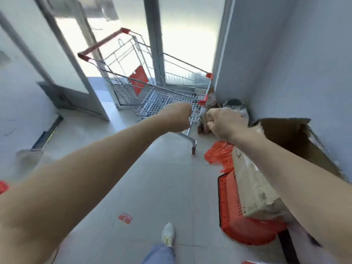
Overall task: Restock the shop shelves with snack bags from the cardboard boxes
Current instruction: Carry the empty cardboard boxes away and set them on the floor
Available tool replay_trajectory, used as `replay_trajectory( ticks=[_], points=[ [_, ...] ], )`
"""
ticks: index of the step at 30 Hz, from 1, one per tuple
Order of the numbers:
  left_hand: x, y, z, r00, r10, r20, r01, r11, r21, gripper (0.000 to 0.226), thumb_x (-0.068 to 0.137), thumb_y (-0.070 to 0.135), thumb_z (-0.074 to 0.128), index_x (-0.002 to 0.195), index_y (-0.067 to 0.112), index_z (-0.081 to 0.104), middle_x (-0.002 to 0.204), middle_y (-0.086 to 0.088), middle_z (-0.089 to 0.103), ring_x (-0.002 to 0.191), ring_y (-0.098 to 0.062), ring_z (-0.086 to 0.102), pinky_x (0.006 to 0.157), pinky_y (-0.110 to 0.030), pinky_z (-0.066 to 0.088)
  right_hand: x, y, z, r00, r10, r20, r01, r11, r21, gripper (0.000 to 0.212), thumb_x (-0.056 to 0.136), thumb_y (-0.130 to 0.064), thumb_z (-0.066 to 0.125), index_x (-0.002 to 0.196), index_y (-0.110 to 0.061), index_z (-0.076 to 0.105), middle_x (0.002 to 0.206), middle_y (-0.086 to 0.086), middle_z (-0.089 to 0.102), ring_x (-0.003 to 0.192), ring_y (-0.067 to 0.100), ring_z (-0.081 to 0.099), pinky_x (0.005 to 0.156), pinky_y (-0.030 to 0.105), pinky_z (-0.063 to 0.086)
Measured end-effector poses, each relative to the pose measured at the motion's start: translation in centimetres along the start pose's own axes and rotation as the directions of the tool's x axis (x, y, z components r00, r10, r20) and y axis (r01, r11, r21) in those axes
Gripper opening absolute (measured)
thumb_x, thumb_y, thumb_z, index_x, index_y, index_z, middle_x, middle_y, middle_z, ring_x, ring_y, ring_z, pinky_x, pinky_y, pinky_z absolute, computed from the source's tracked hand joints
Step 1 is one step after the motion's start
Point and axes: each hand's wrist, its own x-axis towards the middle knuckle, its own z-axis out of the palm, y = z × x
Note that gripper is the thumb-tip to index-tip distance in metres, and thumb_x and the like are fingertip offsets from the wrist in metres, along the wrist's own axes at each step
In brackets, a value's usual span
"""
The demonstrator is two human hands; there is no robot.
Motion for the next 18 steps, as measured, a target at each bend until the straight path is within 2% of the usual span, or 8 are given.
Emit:
replay_trajectory(
  ticks=[2,4,8,10,12,15,18],
  points=[
    [-5.2,-3.9,-0.9,0.991,-0.124,-0.048,0.124,0.992,0.001,0.029,0.088,0.012,0.057,0.117,0.006,0.06,0.118,-0.012,0.061,0.108,-0.029,0.057,0.085,-0.033,0.046,-0.9,-5.7,-0.6,0.983,-0.182,-0.002,0.182,0.983,-0.018,0.026,0.092,-0.015,0.05,0.115,-0.011,0.06,0.114,0.015,0.065,0.107,0.034,0.059,0.092,0.038,0.044],
    [-10.9,-7.6,-1.7,0.965,-0.248,-0.083,0.248,0.969,-0.016,0.03,0.09,0.013,0.056,0.119,0.007,0.058,0.121,-0.01,0.059,0.111,-0.028,0.055,0.086,-0.033,0.045,-2.4,-11.7,-1.1,0.934,-0.356,0.014,0.357,0.933,-0.039,0.031,0.092,-0.019,0.05,0.12,-0.012,0.059,0.116,0.018,0.065,0.108,0.036,0.059,0.091,0.039,0.047],
    [-23.9,-15.0,-1.4,0.833,-0.534,-0.143,0.531,0.845,-0.063,0.031,0.09,0.014,0.054,0.121,0.01,0.055,0.12,-0.007,0.058,0.111,-0.027,0.054,0.088,-0.032,0.044,-6.5,-23.7,-1.2,0.754,-0.654,0.059,0.657,0.751,-0.068,0.03,0.094,-0.022,0.049,0.121,-0.011,0.059,0.116,0.017,0.065,0.11,0.037,0.058,0.089,0.037,0.044],
    [-31.0,-17.7,-0.8,0.743,-0.65,-0.158,0.647,0.758,-0.081,0.031,0.09,0.015,0.054,0.121,0.01,0.056,0.117,-0.008,0.06,0.11,-0.027,0.054,0.084,-0.029,0.042,-9.3,-29.8,-0.9,0.652,-0.755,0.074,0.758,0.65,-0.052,0.029,0.095,-0.02,0.047,0.121,-0.01,0.058,0.116,0.015,0.065,0.109,0.036,0.057,0.089,0.035,0.042],
    [-38.5,-19.6,0.0,0.632,-0.759,-0.155,0.754,0.649,-0.103,0.031,0.092,0.016,0.055,0.122,0.008,0.056,0.12,-0.01,0.059,0.106,-0.025,0.053,0.072,-0.024,0.039,-12.7,-36.1,-0.3,0.537,-0.839,0.088,0.844,0.535,-0.042,0.029,0.096,-0.018,0.046,0.122,-0.011,0.057,0.117,0.012,0.064,0.109,0.033,0.057,0.092,0.033,0.04],
    [-49.5,-21.4,2.0,0.435,-0.89,-0.138,0.878,0.453,-0.153,0.029,0.089,0.013,0.053,0.118,0.008,0.057,0.118,-0.012,0.061,0.106,-0.031,0.057,0.08,-0.035,0.047,-18.9,-45.1,0.9,0.352,-0.931,0.097,0.936,0.35,-0.034,0.03,0.094,-0.016,0.047,0.122,-0.014,0.057,0.12,0.01,0.063,0.112,0.03,0.057,0.096,0.033,0.039],
    [-60.1,-22.8,4.5,0.23,-0.966,-0.116,0.945,0.25,-0.209,0.027,0.087,0.01,0.054,0.114,0.008,0.058,0.112,-0.012,0.062,0.102,-0.031,0.059,0.076,-0.036,0.047,-26.3,-53.2,2.0,0.138,-0.985,0.102,0.99,0.133,-0.056,0.029,0.091,-0.013,0.049,0.117,-0.014,0.06,0.115,0.01,0.066,0.11,0.03,0.059,0.096,0.035,0.039]
  ],
)
